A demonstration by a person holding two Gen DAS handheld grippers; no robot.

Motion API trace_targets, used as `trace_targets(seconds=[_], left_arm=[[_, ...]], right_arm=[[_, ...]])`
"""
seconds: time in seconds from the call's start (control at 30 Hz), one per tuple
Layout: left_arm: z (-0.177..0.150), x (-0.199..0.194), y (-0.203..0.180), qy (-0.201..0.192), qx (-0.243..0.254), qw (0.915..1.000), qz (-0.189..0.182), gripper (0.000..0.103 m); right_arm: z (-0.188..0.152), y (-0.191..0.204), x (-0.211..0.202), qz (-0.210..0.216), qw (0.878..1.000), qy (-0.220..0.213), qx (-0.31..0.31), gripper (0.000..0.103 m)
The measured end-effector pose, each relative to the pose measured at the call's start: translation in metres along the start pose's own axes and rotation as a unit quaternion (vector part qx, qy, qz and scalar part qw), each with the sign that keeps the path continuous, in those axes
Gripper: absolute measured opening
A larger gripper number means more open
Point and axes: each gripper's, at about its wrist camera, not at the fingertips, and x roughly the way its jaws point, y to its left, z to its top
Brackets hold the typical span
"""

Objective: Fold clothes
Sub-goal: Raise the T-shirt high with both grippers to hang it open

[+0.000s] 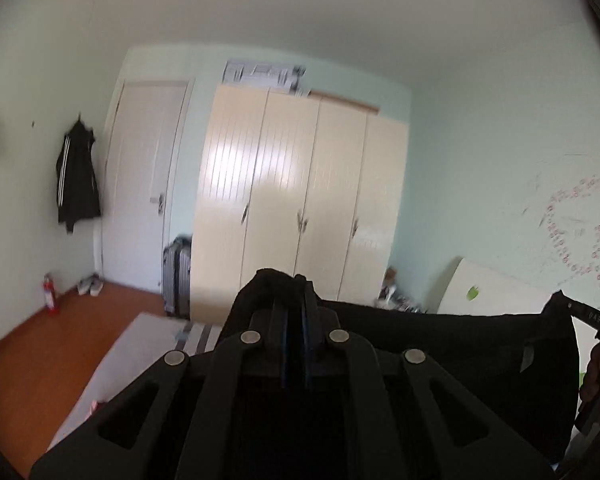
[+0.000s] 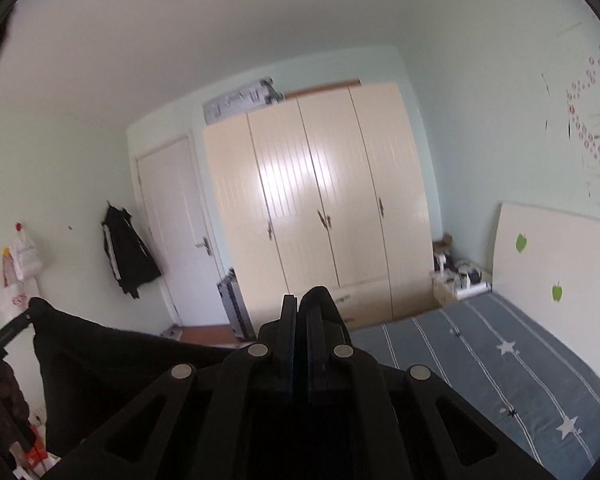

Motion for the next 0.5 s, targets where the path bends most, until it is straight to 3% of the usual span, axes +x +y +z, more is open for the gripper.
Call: trace_targets(seconds=[0.17,0.33,0.43,0.5], left_arm=[[-0.095,0.138,0.026,0.08,-0.006,0.9962,0.033,0.004],[-0.235,0.29,0.06,0.143,-0.006,0.9865,0.079,0.004],[-0.317,0.366,0.07,0.182,-0.003,0.9779,0.103,0.004],[-0.374,0.417,0.08,0.223,0.009,0.9679,0.115,0.004]], right_arm=[[-0.096,-0.043,0.147,-0.047,0.996,0.08,0.007,0.003],[-0.228,-0.082,0.311,-0.089,0.982,0.167,-0.007,0.003],[-0.309,-0.105,0.4,-0.115,0.971,0.208,-0.014,0.003],[-0.351,-0.117,0.446,-0.129,0.963,0.237,-0.01,0.003]])
